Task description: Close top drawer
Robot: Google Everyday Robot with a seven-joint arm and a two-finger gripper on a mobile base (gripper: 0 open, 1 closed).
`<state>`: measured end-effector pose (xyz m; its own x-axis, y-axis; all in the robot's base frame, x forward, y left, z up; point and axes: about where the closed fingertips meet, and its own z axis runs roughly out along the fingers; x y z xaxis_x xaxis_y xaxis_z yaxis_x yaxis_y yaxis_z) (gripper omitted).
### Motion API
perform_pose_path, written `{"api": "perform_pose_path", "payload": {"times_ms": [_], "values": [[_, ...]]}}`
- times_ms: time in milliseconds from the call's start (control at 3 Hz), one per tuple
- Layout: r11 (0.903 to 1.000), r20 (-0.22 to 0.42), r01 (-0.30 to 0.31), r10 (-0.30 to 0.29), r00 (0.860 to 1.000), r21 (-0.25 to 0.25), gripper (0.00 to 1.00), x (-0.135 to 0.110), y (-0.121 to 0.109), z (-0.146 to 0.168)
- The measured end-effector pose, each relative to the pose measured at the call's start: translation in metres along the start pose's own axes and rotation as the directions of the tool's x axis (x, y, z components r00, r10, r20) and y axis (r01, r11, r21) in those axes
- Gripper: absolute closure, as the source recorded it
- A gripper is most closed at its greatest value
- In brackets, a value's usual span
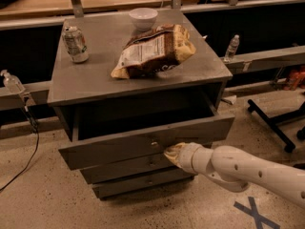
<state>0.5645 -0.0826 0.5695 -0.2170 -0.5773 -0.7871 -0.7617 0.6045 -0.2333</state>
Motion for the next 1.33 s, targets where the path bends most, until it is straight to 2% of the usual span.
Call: {"api": "perform_pose_path", "payload": {"times_ms": [667, 1000, 1333], "values": [[0.9993, 0.1, 0.011, -0.014, 0.995, 0.036, 1.0, -0.05, -0.055, 0.029], [0.9997, 0.137, 0.013, -0.016, 0.99, 0.019, 1.0, -0.069, -0.067, 0.041], [0.9998, 0.141, 0.013, -0.015, 0.99, 0.016, 1.0, -0.067, -0.066, 0.038]]}}
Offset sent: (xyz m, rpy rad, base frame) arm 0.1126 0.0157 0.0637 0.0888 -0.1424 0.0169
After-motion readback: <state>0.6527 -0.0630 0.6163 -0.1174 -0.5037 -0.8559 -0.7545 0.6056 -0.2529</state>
